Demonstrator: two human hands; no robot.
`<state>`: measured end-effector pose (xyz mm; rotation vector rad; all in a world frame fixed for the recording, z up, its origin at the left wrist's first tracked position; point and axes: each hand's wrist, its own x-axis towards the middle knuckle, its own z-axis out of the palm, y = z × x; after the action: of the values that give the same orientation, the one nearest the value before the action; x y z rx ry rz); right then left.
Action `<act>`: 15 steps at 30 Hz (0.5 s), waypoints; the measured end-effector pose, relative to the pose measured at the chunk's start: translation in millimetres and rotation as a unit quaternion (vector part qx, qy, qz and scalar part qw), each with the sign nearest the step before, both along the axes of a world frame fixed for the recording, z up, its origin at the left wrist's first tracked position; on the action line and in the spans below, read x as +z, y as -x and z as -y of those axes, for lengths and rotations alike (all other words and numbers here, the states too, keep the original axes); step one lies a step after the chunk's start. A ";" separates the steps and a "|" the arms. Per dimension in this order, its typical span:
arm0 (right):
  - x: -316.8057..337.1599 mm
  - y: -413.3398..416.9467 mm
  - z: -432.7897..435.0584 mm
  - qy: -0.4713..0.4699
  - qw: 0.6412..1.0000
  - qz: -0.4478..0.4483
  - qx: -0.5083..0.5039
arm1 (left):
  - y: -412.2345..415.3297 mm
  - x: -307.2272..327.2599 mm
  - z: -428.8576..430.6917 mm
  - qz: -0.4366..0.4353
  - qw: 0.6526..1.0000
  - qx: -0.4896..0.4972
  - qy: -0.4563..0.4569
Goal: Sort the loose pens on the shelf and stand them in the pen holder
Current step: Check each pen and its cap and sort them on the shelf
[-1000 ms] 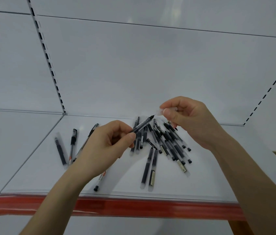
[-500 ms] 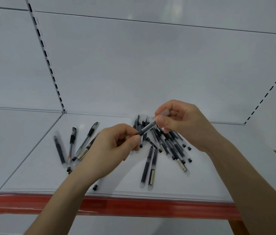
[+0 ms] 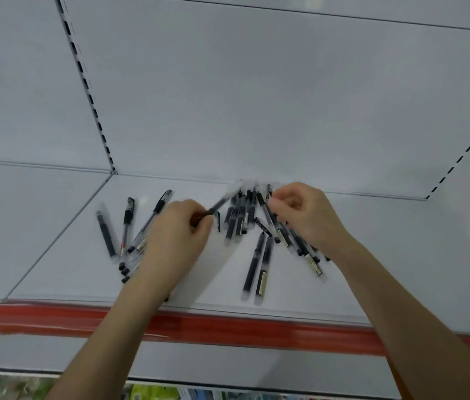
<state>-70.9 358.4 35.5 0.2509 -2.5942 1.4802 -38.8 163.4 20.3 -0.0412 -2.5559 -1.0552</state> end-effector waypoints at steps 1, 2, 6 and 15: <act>-4.9 -1.1 -3.0 -0.055 0.998 0.006 0.002 | 1.5 -5.9 7.5 0.000 0.999 0.028 0.031; -9.6 -2.9 -5.0 -0.094 0.995 0.018 0.013 | 2.5 -10.2 14.6 0.001 0.997 0.057 0.059; -21.2 -7.0 -4.2 -0.178 0.983 0.005 0.036 | 7.6 -19.8 33.1 0.050 0.980 0.124 0.150; -12.0 14.3 15.4 -0.294 0.955 0.018 0.047 | 7.5 -23.5 31.4 0.038 0.976 0.122 0.178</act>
<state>-85.2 343.0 23.5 0.4145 -3.0237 0.6924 -46.3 132.0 -3.2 0.2163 -2.7010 -0.5112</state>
